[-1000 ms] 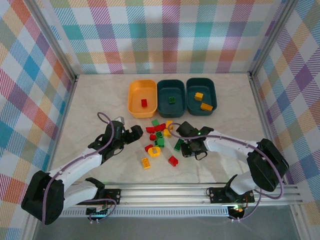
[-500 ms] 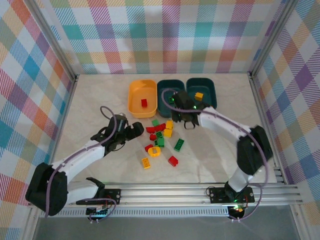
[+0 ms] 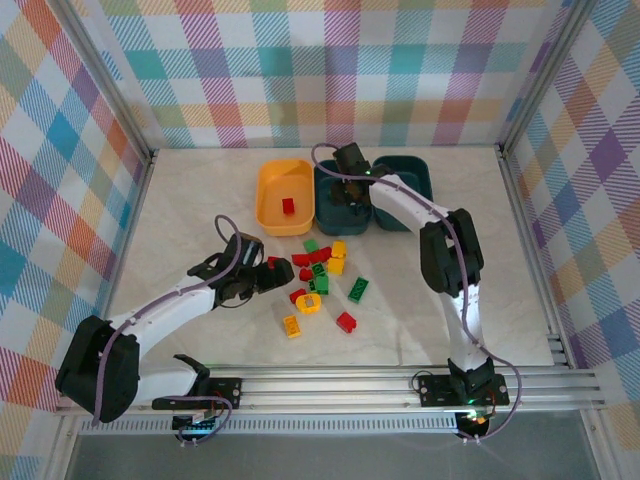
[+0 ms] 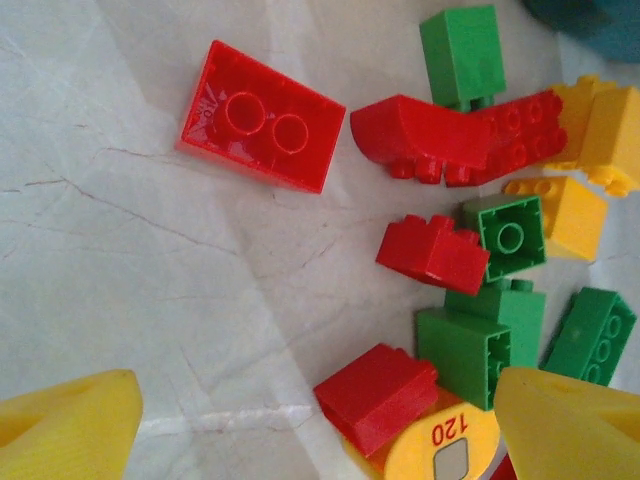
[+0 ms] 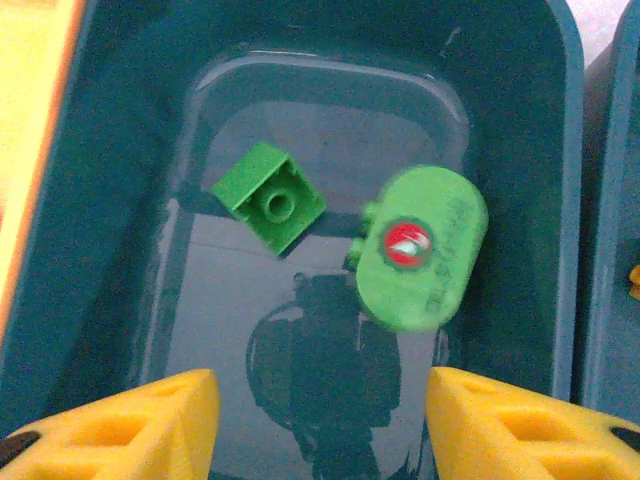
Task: Sort the legos into containers by color
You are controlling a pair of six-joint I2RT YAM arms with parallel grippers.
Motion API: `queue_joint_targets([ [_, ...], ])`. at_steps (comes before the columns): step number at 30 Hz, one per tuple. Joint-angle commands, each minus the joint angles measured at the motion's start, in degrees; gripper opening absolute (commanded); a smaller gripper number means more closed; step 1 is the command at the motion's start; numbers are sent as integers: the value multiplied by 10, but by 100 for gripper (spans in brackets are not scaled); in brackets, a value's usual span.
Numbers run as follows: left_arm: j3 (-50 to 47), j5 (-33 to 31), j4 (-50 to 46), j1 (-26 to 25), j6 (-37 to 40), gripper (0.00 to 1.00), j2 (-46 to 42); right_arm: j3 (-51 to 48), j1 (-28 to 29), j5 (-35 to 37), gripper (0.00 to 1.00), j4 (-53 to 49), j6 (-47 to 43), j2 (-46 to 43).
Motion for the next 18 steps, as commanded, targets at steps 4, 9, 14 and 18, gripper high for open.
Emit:
queue_joint_targets([
  [4, 58, -120, -57, -7, 69, 87, 35, -145, 22, -4, 60, 47, 14, -177],
  [9, 130, -154, -56, -7, 124, 79, 157, -338, 31, -36, 60, 118, 69, -312],
  [14, 178, -168, -58, -6, 152, 75, 229, -447, 31, -34, 60, 128, 84, -390],
  [18, 212, -175, -75, -5, 161, 75, 278, -496, 31, -27, 61, 147, 81, -422],
])
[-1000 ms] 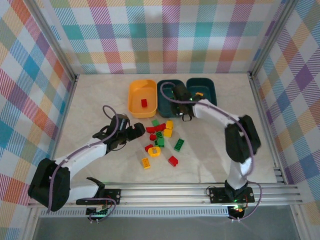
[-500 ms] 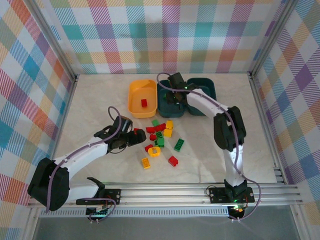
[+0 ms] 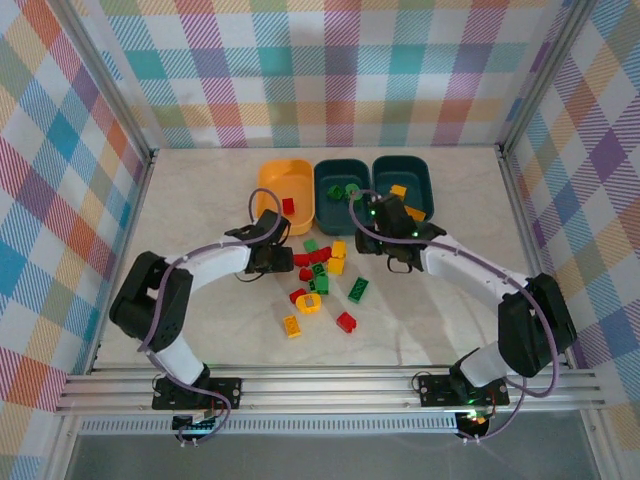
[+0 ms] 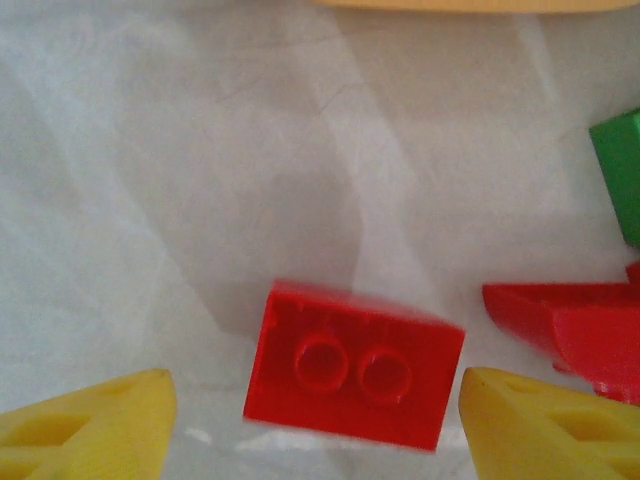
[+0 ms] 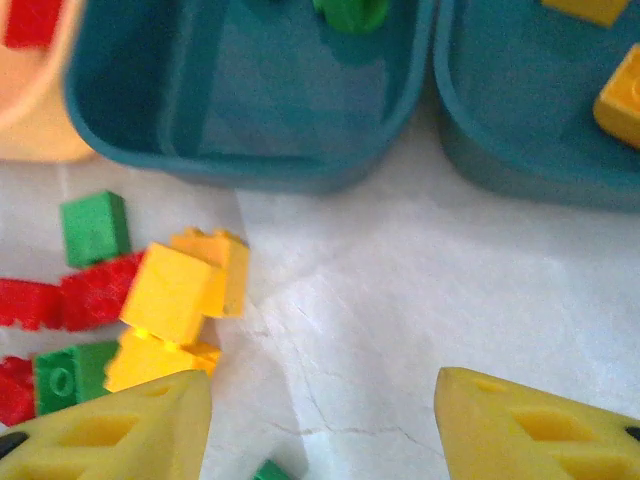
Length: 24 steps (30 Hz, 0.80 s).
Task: Sort the legos into containers by color
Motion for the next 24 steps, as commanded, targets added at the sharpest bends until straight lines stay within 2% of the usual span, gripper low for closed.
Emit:
queue_joint_targets([
  [1, 29, -21, -19, -2, 31, 75, 28, -30, -3, 0, 61, 42, 13, -33],
  [5, 35, -16, -6, 3, 47, 72, 57, -51, -3, -4, 61, 62, 15, -46],
  [12, 15, 21, 22, 12, 44, 51, 66, -76, -3, -4, 60, 83, 23, -50],
  [17, 27, 31, 4, 13, 44, 42, 55, -93, -3, 11, 59, 95, 29, -63],
  [20, 45, 43, -14, 12, 35, 42, 13, -108, -2, 30, 59, 111, 41, -75],
  [24, 111, 16, -34, 20, 33, 42, -32, -137, -3, 65, 59, 138, 56, -92],
])
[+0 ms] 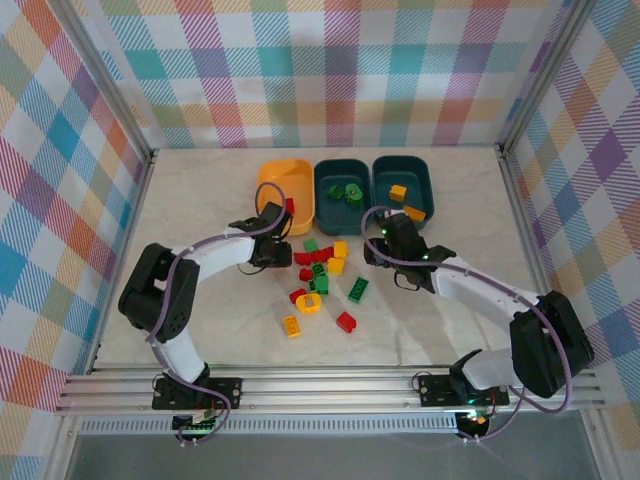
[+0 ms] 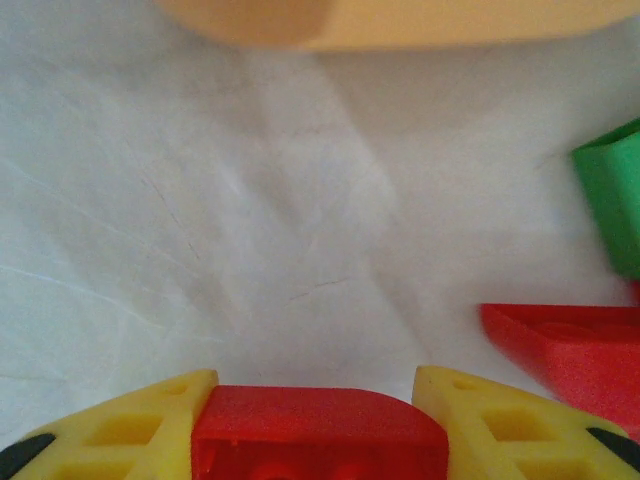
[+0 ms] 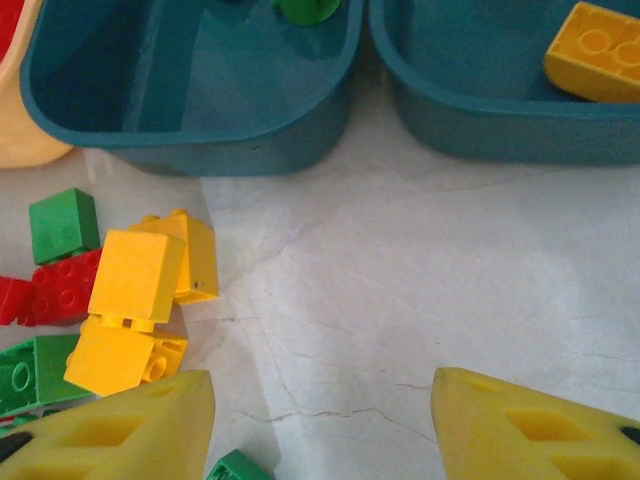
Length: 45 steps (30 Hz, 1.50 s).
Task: Sort the legos into containers by color
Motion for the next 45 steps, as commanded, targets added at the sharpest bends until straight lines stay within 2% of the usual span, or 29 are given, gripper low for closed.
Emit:
queue_joint_targets([
  [1, 78, -9, -9, 14, -4, 42, -50, -23, -3, 44, 59, 42, 24, -24],
  [4, 162, 15, -20, 39, -15, 42, -7, -43, -8, 53, 59, 57, 32, -46],
  [8, 301, 44, -58, 61, -12, 42, 104, -57, -11, 72, 61, 57, 34, -77],
  [17, 522, 95, -120, 72, -7, 46, 284, -78, -18, 83, 69, 59, 38, -129],
  [20, 557, 115, -126, 72, -4, 53, 309, -73, -18, 76, 73, 51, 33, -137],
  [23, 577, 128, -132, 72, 1, 67, 315, -70, -18, 67, 79, 43, 22, -149],
  [25, 577, 128, -130, 72, 5, 75, 306, -70, -18, 58, 80, 43, 17, -152],
  [27, 569, 118, -125, 72, 6, 79, 282, -71, -17, 37, 77, 51, 16, -153],
  [29, 517, 97, -91, 72, -4, 79, 232, -86, 4, 26, 72, 87, 3, -168],
  [31, 424, 79, -30, 72, -22, 81, 155, -88, 43, 30, 70, 109, -15, -172],
  [34, 257, 35, 45, 73, -70, 85, 21, -28, 110, 22, 68, 57, -25, -121],
  [38, 27, -12, 116, 75, -159, 87, -121, 68, 235, 13, 67, -52, -8, -5],
  [41, -126, -67, 121, 75, -211, 87, -232, 115, 308, 6, 69, -111, 39, 53],
  [45, -302, -108, 113, 76, -267, 94, -410, 142, 339, -81, 70, -137, 99, 110],
])
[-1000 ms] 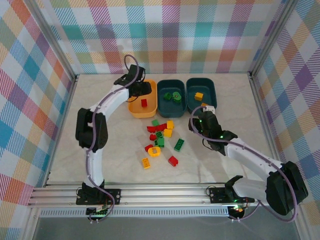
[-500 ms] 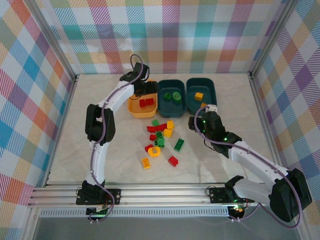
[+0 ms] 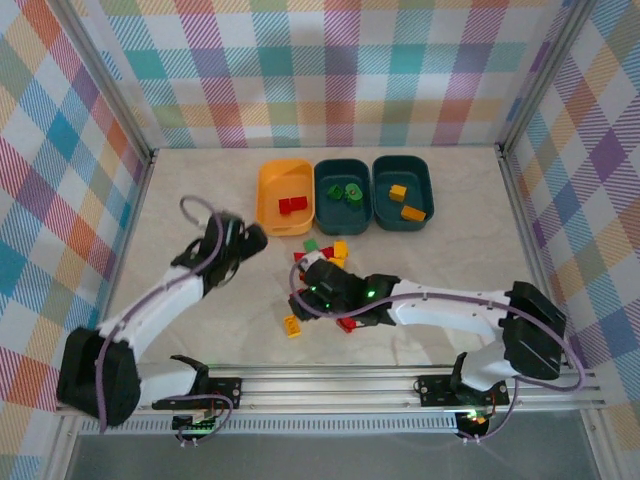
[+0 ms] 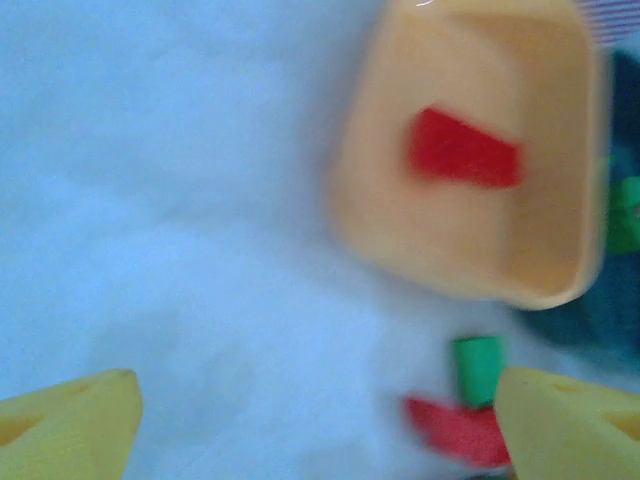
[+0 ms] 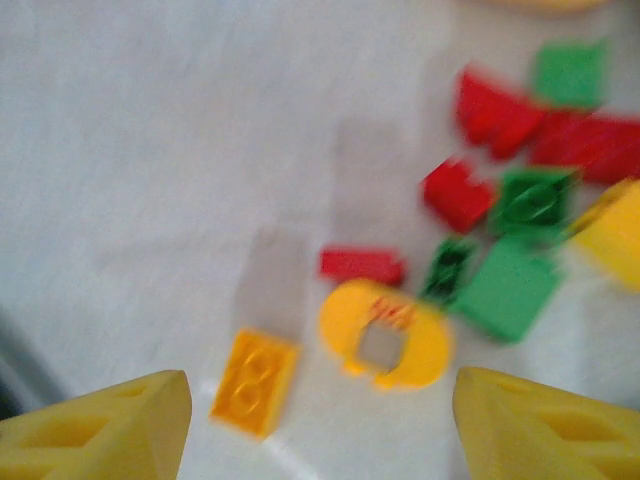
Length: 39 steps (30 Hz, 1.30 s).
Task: Sort the legos into containers by color
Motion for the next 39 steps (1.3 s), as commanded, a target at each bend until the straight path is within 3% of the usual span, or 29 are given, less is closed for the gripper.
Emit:
queue_joint_targets([
  [1, -111, -52, 10, 4, -80, 95, -125, 33, 13, -73, 70, -78, 61, 45],
  [6, -196, -23, -6, 4, -104, 97, -240, 106, 26, -105, 71, -132, 57, 149],
  [10, -189, -29, -47, 4, -90, 98, -250, 152, 27, -145, 73, -146, 31, 207],
  [16, -191, -24, -39, 4, -78, 99, -244, 198, 28, -135, 71, -173, 31, 271],
  [23, -202, -10, -27, 4, -87, 100, -244, 256, 28, -87, 56, -219, 23, 322],
  [29, -204, -7, -28, 4, -91, 100, -252, 232, 31, -66, 31, -209, 22, 296],
  [34, -202, 11, -16, 4, -97, 100, -239, 205, 34, -76, 25, -181, 15, 211],
  [39, -204, 52, 48, 4, -113, 100, -195, 214, -8, -14, 24, -195, -37, 134],
])
